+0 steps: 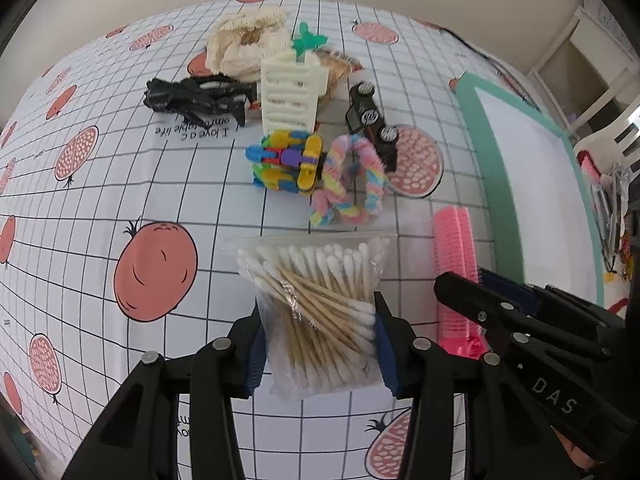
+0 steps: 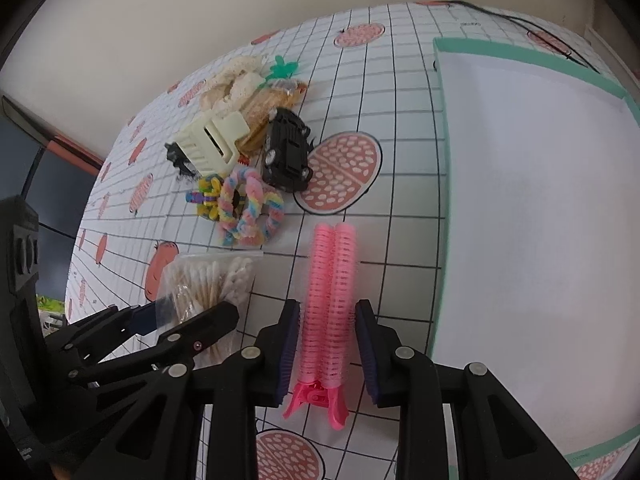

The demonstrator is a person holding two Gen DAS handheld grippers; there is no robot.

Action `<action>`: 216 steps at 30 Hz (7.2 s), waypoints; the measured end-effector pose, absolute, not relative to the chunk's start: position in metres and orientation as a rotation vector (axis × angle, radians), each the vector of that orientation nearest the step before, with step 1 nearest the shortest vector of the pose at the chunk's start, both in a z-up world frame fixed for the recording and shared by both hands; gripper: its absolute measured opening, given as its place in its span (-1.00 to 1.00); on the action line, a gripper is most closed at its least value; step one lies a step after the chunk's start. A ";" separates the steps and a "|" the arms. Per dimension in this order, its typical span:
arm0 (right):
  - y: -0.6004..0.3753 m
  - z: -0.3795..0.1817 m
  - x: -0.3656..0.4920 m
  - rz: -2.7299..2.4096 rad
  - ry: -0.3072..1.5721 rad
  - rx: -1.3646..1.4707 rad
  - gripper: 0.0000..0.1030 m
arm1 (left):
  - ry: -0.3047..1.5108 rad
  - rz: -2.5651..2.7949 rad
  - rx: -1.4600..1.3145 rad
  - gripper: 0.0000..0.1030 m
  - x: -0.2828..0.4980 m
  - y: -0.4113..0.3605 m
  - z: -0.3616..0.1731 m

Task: Organize objects
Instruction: 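Carry the pink curler with the right tool while the left tool carries the swab bag over the tray, then open the left tool releasing the swab bag while the right tool releases the curler in the tray, then move both open tools back toward the remaining toys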

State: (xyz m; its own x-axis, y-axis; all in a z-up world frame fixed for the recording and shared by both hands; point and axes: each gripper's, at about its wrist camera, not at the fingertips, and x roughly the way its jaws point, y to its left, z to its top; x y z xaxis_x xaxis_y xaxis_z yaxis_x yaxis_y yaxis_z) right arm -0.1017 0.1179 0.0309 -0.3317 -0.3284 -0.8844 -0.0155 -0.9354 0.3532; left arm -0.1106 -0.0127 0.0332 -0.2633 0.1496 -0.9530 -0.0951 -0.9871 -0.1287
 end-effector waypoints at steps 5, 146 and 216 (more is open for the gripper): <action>0.125 0.050 -0.098 -2.418 -0.479 1.585 -0.42 | -0.092 2.414 -1.758 -0.07 -0.109 -0.013 0.047; 0.303 0.082 -0.090 -2.904 -0.525 1.544 1.00 | 0.216 2.389 -1.492 0.87 -0.182 0.134 0.100; 0.063 0.050 -0.165 -2.596 -0.126 1.493 1.00 | -0.227 2.567 -1.653 1.00 -0.229 -0.119 0.064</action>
State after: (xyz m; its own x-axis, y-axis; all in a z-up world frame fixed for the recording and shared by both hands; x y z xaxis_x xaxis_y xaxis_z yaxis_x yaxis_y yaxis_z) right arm -0.1650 0.0630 0.0496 -0.4960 -0.1657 -0.8524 0.0824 -0.9862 0.1437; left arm -0.2287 -0.1193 0.0637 -0.4149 0.1470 -0.8979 0.0125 -0.9858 -0.1672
